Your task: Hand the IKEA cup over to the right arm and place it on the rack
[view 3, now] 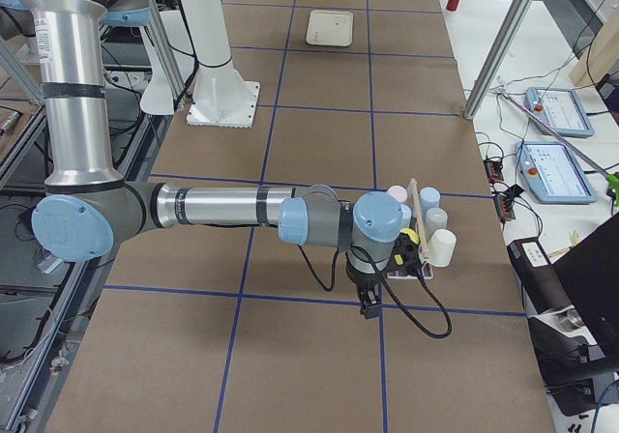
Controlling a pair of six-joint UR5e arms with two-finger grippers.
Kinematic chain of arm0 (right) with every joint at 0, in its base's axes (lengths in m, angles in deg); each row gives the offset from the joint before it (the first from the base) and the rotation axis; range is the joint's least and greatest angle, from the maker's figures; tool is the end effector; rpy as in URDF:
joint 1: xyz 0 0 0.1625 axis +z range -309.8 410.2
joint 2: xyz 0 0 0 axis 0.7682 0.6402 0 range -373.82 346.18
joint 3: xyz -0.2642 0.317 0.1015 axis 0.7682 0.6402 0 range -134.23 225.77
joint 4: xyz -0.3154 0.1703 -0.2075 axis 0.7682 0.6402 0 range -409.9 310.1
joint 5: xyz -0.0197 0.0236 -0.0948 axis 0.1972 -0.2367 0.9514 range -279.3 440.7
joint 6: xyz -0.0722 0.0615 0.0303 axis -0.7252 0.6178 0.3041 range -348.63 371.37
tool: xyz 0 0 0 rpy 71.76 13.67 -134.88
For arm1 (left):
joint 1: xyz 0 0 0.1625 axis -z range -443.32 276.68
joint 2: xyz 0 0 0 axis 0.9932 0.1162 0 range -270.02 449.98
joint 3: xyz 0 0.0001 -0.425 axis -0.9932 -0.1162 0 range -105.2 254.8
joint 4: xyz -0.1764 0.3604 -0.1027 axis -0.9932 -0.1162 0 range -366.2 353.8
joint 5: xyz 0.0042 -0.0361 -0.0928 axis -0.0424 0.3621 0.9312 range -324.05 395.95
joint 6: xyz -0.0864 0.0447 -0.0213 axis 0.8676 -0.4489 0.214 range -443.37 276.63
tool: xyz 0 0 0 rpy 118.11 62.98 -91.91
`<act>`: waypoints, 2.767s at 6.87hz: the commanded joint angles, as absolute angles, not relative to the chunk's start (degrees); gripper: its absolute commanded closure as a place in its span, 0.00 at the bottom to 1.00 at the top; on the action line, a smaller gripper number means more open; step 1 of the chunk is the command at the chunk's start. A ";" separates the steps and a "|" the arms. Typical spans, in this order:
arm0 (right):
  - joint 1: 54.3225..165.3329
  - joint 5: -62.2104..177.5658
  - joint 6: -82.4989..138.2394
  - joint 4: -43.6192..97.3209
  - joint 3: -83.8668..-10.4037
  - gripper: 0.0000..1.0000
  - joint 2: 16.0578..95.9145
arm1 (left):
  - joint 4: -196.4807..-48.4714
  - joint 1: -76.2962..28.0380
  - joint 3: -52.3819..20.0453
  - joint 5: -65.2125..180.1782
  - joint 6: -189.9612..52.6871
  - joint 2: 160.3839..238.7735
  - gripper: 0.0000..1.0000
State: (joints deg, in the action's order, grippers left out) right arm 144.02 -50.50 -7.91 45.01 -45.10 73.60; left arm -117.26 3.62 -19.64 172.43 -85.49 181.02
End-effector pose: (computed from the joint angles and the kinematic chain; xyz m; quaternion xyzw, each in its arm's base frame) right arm 0.1015 -0.5026 0.6409 0.0588 -0.3471 -0.1214 0.9281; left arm -0.0335 -0.5203 0.5668 0.2078 0.3858 0.1309 0.8893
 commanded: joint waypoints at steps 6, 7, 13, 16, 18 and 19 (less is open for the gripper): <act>145.21 -49.82 -8.58 45.20 -44.76 0.00 74.60 | -117.11 3.69 -23.64 172.27 -84.60 181.57 0.00; 144.34 -49.64 -8.58 45.29 -44.93 0.00 74.94 | -117.20 3.86 -23.72 172.36 -84.60 180.96 0.00; 143.63 -55.86 -8.41 45.47 -44.67 0.00 77.67 | -117.20 4.04 -26.61 172.27 -84.77 178.50 0.00; 143.62 -55.45 -8.41 45.03 -44.76 0.00 77.85 | -117.20 4.13 -28.55 172.18 -85.30 178.31 0.00; 143.62 -56.05 -8.41 45.20 -44.93 0.00 77.94 | -117.20 3.95 -27.60 172.18 -85.12 178.41 0.00; 143.54 -55.97 -8.49 45.38 -44.50 0.00 78.20 | -117.12 4.04 -27.33 172.09 -84.86 178.32 0.00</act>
State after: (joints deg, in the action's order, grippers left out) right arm 143.62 -55.85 -8.45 45.19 -44.78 77.98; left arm -117.18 4.00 -27.71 172.16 -85.04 178.51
